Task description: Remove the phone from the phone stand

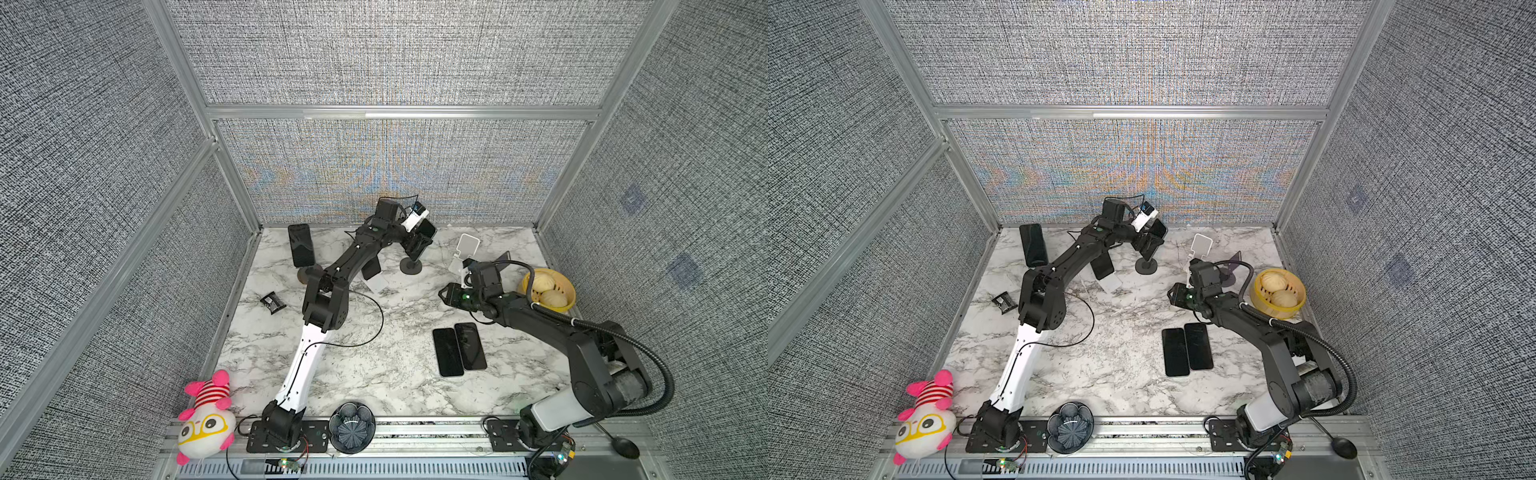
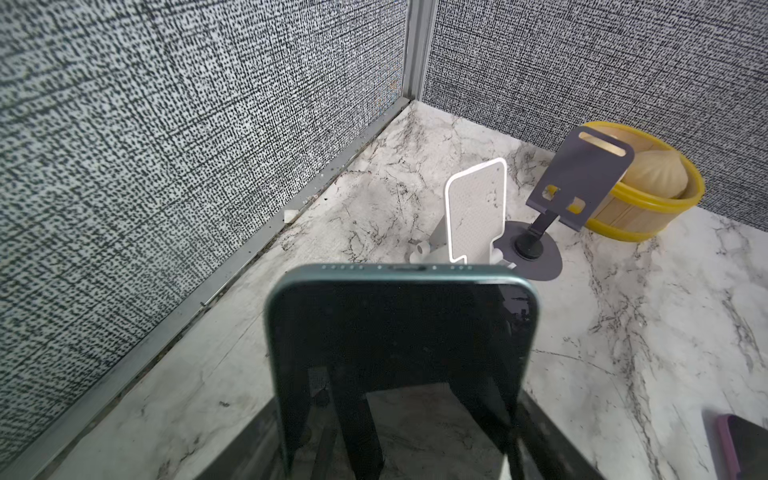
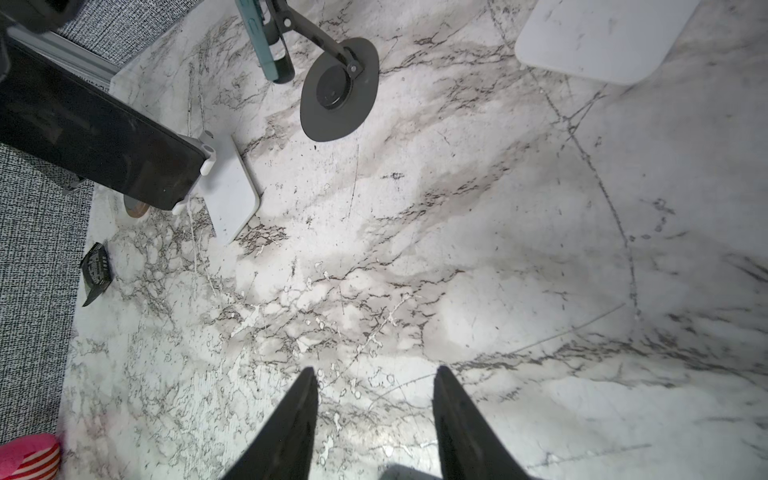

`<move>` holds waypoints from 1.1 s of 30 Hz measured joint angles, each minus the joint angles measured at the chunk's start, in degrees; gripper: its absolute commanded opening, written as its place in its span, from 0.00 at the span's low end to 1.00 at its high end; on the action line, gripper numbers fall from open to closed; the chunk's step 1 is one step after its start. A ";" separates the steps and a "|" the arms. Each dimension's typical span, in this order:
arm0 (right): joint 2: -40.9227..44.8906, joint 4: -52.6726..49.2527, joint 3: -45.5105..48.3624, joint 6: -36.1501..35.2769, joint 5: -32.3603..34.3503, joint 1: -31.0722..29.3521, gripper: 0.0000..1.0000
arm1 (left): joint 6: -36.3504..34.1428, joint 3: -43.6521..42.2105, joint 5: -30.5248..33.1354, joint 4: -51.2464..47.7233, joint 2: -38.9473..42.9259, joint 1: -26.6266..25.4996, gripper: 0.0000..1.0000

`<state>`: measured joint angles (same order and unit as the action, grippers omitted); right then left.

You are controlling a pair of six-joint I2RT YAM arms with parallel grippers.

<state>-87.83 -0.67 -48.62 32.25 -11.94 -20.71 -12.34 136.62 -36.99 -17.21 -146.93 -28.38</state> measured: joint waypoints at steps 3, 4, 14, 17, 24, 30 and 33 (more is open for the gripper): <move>0.00 0.00 0.00 0.00 0.00 0.00 0.47 | -0.02 -0.81 0.44 0.76 1.42 0.02 0.68; 0.00 0.00 0.00 0.00 0.00 0.00 0.47 | 0.00 -0.96 0.59 1.07 1.88 0.02 0.67; 1.88 -0.52 0.00 -0.02 -0.02 0.15 0.47 | 1.68 -4.72 2.49 2.71 7.65 0.02 0.50; 3.30 -1.90 -0.04 -0.02 0.00 0.17 0.47 | 2.97 -7.28 3.08 4.02 10.86 -0.04 0.45; 6.82 -4.42 1.27 -0.02 0.72 0.72 0.47 | 5.81 -14.82 8.04 5.18 19.34 -1.16 0.36; 7.82 -6.40 1.99 -0.48 0.66 0.90 0.47 | 9.90 -24.11 11.26 5.20 28.52 -1.99 0.30; 8.55 -6.67 2.60 -0.70 0.46 0.90 0.47 | 11.52 -30.29 13.62 5.51 34.45 -2.93 0.27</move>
<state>-79.29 -7.33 -46.02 31.55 -11.49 -19.81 -0.82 106.32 -23.38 -11.70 -112.49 -31.31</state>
